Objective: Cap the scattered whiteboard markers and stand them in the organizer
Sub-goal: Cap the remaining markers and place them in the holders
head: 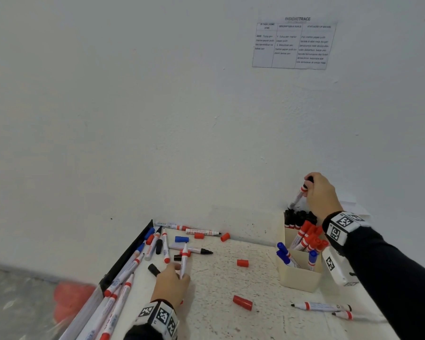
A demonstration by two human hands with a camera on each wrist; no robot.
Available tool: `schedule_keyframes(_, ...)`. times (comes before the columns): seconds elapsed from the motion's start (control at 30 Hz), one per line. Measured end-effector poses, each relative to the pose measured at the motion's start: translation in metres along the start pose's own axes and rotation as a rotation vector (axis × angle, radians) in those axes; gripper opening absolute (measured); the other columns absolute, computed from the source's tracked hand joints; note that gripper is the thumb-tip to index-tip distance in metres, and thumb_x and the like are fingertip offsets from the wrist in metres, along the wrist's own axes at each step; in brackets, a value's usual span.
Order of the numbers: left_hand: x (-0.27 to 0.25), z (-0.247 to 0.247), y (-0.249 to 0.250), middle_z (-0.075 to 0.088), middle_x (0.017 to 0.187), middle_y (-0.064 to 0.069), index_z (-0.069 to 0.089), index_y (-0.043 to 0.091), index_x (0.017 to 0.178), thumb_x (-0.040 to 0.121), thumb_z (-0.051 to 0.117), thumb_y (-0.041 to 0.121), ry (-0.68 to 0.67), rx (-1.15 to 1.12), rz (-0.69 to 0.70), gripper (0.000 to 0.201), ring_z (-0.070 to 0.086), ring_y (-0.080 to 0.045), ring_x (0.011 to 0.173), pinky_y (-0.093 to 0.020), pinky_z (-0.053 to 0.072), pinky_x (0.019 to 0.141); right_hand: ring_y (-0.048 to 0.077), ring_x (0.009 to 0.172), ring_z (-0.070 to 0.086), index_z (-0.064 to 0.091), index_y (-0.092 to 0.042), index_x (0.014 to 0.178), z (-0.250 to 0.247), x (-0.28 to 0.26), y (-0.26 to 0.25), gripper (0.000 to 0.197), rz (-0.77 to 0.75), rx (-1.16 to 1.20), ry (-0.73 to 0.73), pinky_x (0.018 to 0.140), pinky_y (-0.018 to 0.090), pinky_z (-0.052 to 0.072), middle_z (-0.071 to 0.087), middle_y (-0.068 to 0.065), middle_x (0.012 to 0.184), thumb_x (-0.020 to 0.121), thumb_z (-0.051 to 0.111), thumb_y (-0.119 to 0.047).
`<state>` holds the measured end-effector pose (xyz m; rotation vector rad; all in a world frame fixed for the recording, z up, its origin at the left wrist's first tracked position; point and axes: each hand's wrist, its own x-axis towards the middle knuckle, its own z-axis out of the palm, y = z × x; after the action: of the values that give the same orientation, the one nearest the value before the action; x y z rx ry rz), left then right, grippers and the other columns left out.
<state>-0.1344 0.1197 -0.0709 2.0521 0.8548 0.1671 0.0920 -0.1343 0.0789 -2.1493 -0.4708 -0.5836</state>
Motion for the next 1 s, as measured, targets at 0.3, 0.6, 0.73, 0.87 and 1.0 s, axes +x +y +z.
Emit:
schedule_keyframes(0.3,0.004,0.008,0.003,0.054,0.092,0.004,0.045,0.013,0.128,0.093,0.052,0.022,-0.018,-0.051,0.078,0.037,0.054,-0.004,0.07,-0.011,0.042,0.054,0.033,0.091,0.059,0.053,0.005,0.109,0.004,0.007,0.0,0.022,0.004,-0.104,-0.146,0.077,0.03,0.043,0.057,0.023,0.104,0.096,0.037,-0.003)
schedule_keyframes(0.6,0.006,0.011,-0.004,0.059,0.096,-0.001,0.05,0.012,0.122,0.092,0.054,0.021,-0.018,-0.086,0.05,0.032,0.056,-0.006,0.074,-0.019,0.05,0.072,0.033,0.107,0.051,0.051,0.005,0.115,0.01,0.01,0.0,0.026,-0.025,-0.192,-0.134,0.079,0.018,0.03,0.053,0.024,0.116,0.096,0.034,-0.002)
schedule_keyframes(0.73,0.006,0.013,-0.005,0.061,0.102,-0.004,0.051,0.013,0.121,0.091,0.055,0.023,-0.013,-0.082,0.029,0.032,0.057,-0.009,0.077,-0.021,0.05,0.077,0.033,0.096,0.056,0.044,-0.005,0.129,0.014,0.002,-0.004,0.033,-0.028,-0.176,-0.265,0.08,0.027,0.038,0.058,0.024,0.113,0.097,0.039,-0.008)
schedule_keyframes(0.87,0.007,0.014,-0.007,0.06,0.097,-0.002,0.051,0.014,0.12,0.091,0.056,0.024,-0.023,-0.073,0.032,0.031,0.055,-0.005,0.072,-0.013,0.044,0.063,0.032,0.109,0.054,0.048,-0.01,0.132,0.023,-0.006,0.015,0.035,0.044,-0.305,-0.446,0.091,0.03,0.039,0.053,0.02,0.128,0.097,0.04,-0.013)
schedule_keyframes(1.0,0.007,0.014,-0.007,0.057,0.094,0.001,0.05,0.014,0.12,0.091,0.055,0.024,-0.033,-0.072,0.037,0.031,0.054,-0.005,0.073,-0.015,0.046,0.069,0.032,0.122,0.045,0.048,-0.008,0.134,0.031,-0.013,0.025,0.037,0.069,-0.492,-0.514,0.105,0.034,0.032,0.044,0.019,0.134,0.098,0.038,-0.013)
